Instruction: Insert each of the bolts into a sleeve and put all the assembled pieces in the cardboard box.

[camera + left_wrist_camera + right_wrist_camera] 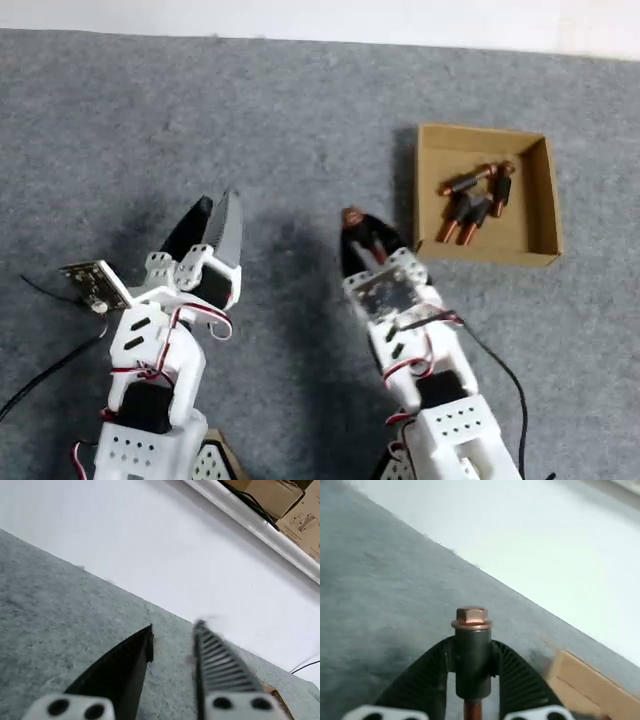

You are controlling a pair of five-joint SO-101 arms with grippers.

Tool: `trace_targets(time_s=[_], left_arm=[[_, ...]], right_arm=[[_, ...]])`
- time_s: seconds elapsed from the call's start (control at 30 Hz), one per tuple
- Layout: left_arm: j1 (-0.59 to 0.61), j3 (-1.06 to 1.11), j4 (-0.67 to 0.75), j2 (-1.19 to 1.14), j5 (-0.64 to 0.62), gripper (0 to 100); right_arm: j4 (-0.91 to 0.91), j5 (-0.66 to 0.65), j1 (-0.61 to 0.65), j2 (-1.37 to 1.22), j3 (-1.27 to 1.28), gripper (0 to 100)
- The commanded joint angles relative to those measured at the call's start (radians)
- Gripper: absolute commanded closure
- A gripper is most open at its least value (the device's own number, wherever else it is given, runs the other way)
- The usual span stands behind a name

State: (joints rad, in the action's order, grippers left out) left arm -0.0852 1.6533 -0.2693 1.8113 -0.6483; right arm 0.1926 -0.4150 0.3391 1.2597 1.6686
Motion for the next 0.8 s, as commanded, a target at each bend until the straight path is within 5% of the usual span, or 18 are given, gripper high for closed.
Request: trace_targets(time_s=[0.0,0.1,0.5,0.77], left_arm=[[0.015,-0.021,0.015,0.008,0.095,99],[0.015,0.018,0.020,0.008,0.112,100],[0.015,0.044,-0.129,0.007,0.140,99],[0.015,0.044,-0.133,0.007,0.230,99]], right_arm=[[-0.001,0.187,-0.176,-0.012,-0.036,99.3],[-0.019,0.327,-0.283,-0.159,-0.251,99.3],[-0.553,0.336,-0.407,-1.331,-1.508,99.3],[-0.990,0.336,-0.415,-1.652,-1.966,92.8]])
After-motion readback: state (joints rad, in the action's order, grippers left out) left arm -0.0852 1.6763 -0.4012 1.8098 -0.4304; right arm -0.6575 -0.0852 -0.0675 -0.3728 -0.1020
